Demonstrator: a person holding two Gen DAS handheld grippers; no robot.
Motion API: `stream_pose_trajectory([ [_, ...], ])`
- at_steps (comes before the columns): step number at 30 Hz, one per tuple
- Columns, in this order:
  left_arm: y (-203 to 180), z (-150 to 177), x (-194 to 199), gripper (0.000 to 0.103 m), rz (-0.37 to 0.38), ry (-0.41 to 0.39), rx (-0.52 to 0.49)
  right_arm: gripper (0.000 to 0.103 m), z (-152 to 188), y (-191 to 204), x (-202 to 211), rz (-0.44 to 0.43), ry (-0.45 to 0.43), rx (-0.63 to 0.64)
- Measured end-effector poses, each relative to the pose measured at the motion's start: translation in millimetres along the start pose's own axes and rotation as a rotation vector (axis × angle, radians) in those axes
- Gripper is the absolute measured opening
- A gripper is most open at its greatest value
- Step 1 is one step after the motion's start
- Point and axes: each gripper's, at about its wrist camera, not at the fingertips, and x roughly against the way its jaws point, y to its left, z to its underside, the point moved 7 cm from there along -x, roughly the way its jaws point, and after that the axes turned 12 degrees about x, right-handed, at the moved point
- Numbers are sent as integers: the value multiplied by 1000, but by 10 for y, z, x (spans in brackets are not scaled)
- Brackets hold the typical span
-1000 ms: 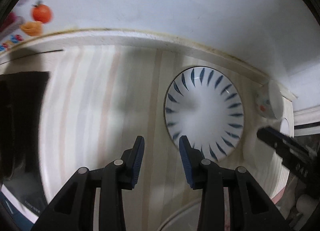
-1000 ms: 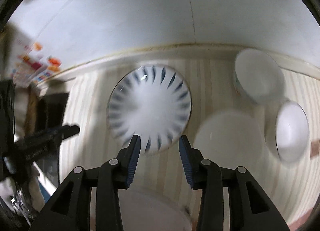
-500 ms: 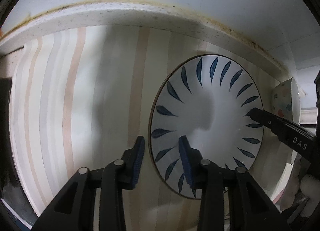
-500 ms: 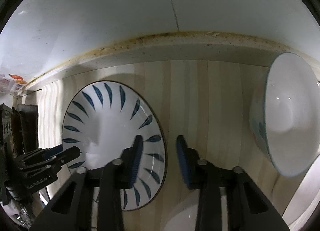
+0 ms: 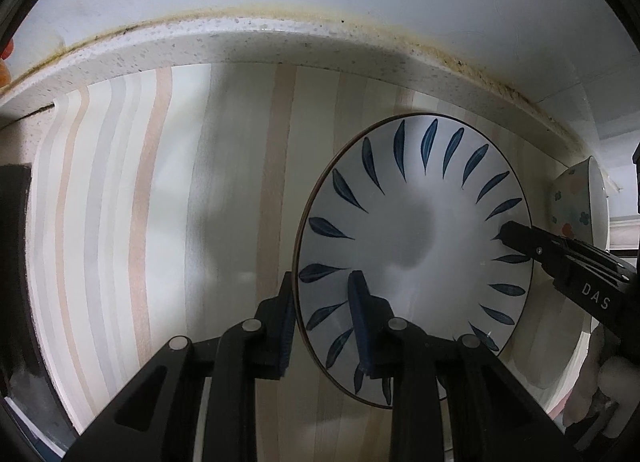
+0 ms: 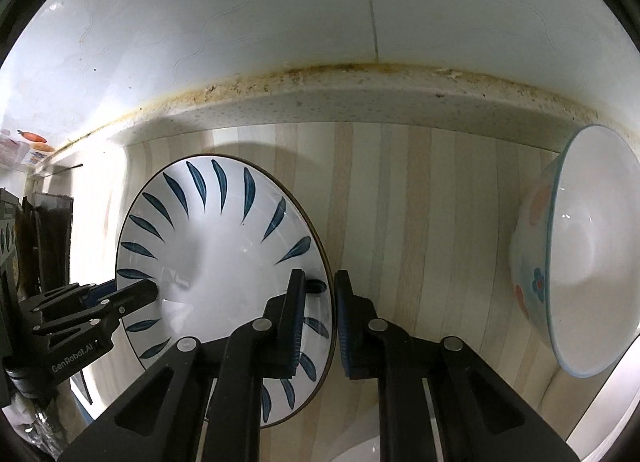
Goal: Organize plates and bowls
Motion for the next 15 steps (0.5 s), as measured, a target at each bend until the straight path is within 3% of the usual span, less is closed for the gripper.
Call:
stream_pose_trajectory([
  [8, -28, 3, 343, 23, 9, -49, -20, 17, 101, 46, 65, -49, -2, -9],
  [15, -65, 195, 699, 23, 8, -78, -42, 17, 224, 194, 398, -76, -42, 4],
])
